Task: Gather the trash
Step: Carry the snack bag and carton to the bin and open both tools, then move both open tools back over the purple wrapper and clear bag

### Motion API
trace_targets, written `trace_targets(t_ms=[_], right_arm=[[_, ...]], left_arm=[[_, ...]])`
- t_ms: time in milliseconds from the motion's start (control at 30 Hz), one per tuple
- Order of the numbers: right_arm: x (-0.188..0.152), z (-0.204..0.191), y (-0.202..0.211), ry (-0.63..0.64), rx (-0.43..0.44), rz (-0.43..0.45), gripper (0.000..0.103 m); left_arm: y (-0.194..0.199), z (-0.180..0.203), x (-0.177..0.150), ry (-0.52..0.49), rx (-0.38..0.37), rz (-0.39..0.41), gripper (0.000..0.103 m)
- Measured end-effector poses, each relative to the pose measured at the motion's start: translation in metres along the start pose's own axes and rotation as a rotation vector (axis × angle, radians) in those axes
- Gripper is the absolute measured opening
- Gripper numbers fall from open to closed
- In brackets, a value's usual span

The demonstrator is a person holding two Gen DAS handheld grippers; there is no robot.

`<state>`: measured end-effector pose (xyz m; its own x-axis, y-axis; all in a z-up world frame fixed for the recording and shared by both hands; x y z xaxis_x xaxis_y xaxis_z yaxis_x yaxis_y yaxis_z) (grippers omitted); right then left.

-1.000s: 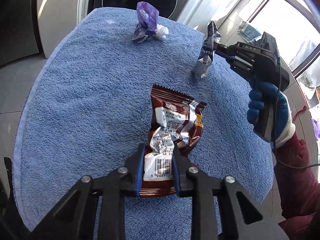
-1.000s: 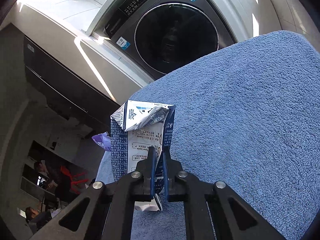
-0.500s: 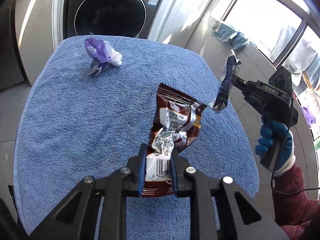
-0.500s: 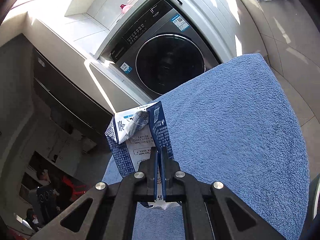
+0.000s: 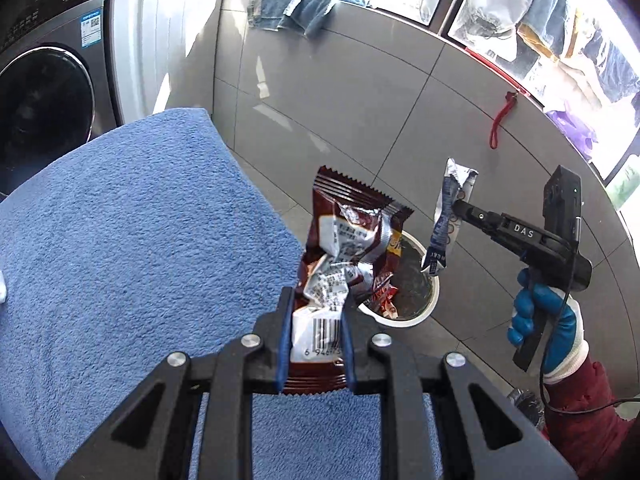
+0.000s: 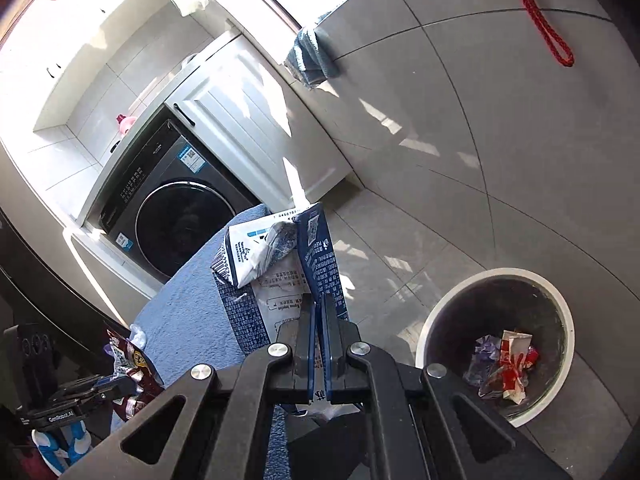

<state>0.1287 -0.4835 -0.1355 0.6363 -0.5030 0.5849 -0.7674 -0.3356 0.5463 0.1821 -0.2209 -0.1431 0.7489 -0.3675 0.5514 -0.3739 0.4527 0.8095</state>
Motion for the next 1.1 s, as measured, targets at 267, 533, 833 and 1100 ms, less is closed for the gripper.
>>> trace_targets(t_ms=[267, 533, 833, 1100], right_arm=[[-0.001, 0.110, -0.012, -0.123, -0.210, 0.012, 0.004], [-0.015, 0.165, -0.033, -0.210, -0.316, -0.014, 0.012], [-0.024, 0.175, -0.024, -0.223, -0.346, -0.023, 0.027], [-0.026, 0.141, -0.016, -0.169, -0.325, -0.018, 0.029]], left_arm=[[-0.117, 0.090, 0.050, -0.096, -0.063, -0.091, 0.022], [-0.193, 0.133, 0.059, -0.084, -0.150, -0.174, 0.028], [-0.200, 0.135, 0.053, -0.035, -0.254, -0.220, 0.033], [-0.130, 0.091, 0.061, -0.048, -0.194, -0.116, 0.033]])
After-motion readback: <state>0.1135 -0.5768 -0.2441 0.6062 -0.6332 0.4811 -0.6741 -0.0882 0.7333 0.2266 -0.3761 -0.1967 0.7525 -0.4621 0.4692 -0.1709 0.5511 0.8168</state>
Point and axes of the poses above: each gripper's, at about its wrist camera, not at the fingertips, and y roughly against the way its jaws point, z to its right, x to its top, the point moved 7 cm from there along -y, roughly the way its jaws point, and after that the axes turned 2 degrees about x, right-handed, at the moved point
